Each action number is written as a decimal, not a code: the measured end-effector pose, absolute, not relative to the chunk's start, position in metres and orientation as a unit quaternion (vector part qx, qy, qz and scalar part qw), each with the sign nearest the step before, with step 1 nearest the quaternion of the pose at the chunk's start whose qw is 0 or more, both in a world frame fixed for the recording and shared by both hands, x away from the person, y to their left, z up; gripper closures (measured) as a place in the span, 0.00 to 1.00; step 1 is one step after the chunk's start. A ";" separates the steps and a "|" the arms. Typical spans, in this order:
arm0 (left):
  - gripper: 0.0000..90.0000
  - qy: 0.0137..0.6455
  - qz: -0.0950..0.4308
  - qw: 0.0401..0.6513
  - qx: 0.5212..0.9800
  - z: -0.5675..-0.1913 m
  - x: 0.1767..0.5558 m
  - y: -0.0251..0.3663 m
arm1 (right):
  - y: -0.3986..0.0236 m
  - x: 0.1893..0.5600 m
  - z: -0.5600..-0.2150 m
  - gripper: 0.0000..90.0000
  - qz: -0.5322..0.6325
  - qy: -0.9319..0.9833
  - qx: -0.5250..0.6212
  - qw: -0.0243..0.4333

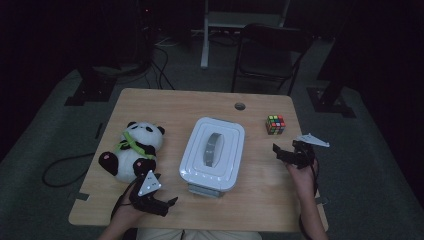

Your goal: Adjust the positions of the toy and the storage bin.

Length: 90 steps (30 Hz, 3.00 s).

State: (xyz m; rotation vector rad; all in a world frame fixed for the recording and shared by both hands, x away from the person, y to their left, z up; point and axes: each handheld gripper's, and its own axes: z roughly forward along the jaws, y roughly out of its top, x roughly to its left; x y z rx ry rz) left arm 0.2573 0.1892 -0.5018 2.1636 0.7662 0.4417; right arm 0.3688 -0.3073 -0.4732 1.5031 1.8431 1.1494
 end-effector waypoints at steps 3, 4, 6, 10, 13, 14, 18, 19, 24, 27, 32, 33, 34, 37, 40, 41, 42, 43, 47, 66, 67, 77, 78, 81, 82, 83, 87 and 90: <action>0.01 0.315 0.179 0.384 0.849 -0.506 0.260 0.190 | -0.311 0.383 -0.474 0.13 0.418 0.670 0.562 0.245; 0.01 0.320 0.181 0.381 0.848 -0.506 0.261 0.190 | -0.312 0.387 -0.474 0.13 0.418 0.668 0.564 0.245; 0.01 0.328 0.186 0.379 0.845 -0.508 0.261 0.190 | -0.314 0.394 -0.475 0.13 0.415 0.663 0.572 0.248; 0.01 0.322 0.176 0.373 0.852 -0.512 0.261 0.189 | -0.315 0.407 -0.477 0.13 0.412 0.659 0.578 0.248; 0.01 0.329 0.174 0.367 0.852 -0.515 0.262 0.188 | -0.315 0.415 -0.478 0.13 0.410 0.656 0.582 0.251; 0.01 0.330 0.176 0.365 0.852 -0.516 0.261 0.187 | -0.316 0.418 -0.478 0.13 0.407 0.654 0.585 0.254; 0.01 0.332 0.161 0.355 0.859 -0.522 0.260 0.186 | -0.317 0.427 -0.479 0.13 0.408 0.648 0.589 0.258; 0.01 0.335 0.157 0.352 0.860 -0.524 0.260 0.185 | -0.318 0.429 -0.479 0.13 0.408 0.647 0.588 0.260; 0.01 0.350 0.144 0.336 0.863 -0.525 0.263 0.186 | -0.317 0.440 -0.479 0.13 0.410 0.645 0.588 0.264; 0.01 0.360 0.147 0.336 0.858 -0.525 0.263 0.186 | -0.317 0.448 -0.481 0.13 0.408 0.643 0.593 0.262; 0.01 0.359 0.147 0.337 0.858 -0.525 0.264 0.186 | -0.314 0.464 -0.485 0.13 0.397 0.645 0.600 0.258; 0.01 0.359 0.147 0.337 0.858 -0.525 0.264 0.186 | -0.313 0.467 -0.486 0.13 0.395 0.645 0.601 0.258; 0.01 0.359 0.147 0.337 0.858 -0.525 0.264 0.186 | -0.312 0.470 -0.488 0.13 0.392 0.645 0.604 0.257; 0.01 0.359 0.147 0.337 0.858 -0.525 0.264 0.186 | -0.306 0.480 -0.496 0.13 0.373 0.652 0.610 0.254; 0.01 0.358 0.146 0.337 0.858 -0.525 0.264 0.186 | -0.301 0.488 -0.503 0.13 0.359 0.657 0.612 0.255; 0.01 0.358 0.146 0.337 0.858 -0.525 0.264 0.186 | -0.301 0.490 -0.504 0.13 0.356 0.657 0.613 0.255; 0.01 0.358 0.146 0.337 0.858 -0.525 0.264 0.186 | -0.300 0.492 -0.506 0.14 0.353 0.657 0.616 0.254; 0.01 0.358 0.146 0.337 0.859 -0.525 0.264 0.186 | -0.299 0.495 -0.508 0.16 0.349 0.658 0.619 0.248; 0.01 0.357 0.146 0.337 0.859 -0.525 0.264 0.186 | -0.300 0.503 -0.514 0.22 0.339 0.657 0.630 0.240; 0.01 0.357 0.146 0.337 0.859 -0.525 0.265 0.187 | -0.307 0.479 -0.503 0.38 0.339 0.656 0.622 0.261; 0.01 0.357 0.146 0.337 0.859 -0.525 0.265 0.187 | -0.307 0.475 -0.501 0.38 0.341 0.657 0.620 0.261; 0.01 0.357 0.146 0.337 0.859 -0.525 0.265 0.187 | -0.306 0.427 -0.494 0.38 0.345 0.681 0.589 0.265; 0.01 0.357 0.146 0.337 0.859 -0.525 0.265 0.187 | -0.306 0.427 -0.494 0.38 0.345 0.681 0.589 0.265; 0.01 0.357 0.146 0.337 0.859 -0.525 0.265 0.187 | -0.305 0.406 -0.491 0.38 0.356 0.684 0.582 0.261; 0.01 0.356 0.146 0.336 0.859 -0.525 0.265 0.187 | -0.304 0.401 -0.490 0.38 0.355 0.684 0.580 0.262; 0.01 0.356 0.146 0.337 0.859 -0.525 0.265 0.187 | -0.304 0.395 -0.490 0.38 0.358 0.685 0.579 0.260; 0.01 0.355 0.146 0.335 0.860 -0.525 0.265 0.187 | -0.302 0.371 -0.489 0.38 0.358 0.687 0.577 0.260; 0.01 0.356 0.146 0.337 0.859 -0.525 0.265 0.187 | -0.301 0.354 -0.491 0.38 0.353 0.693 0.571 0.262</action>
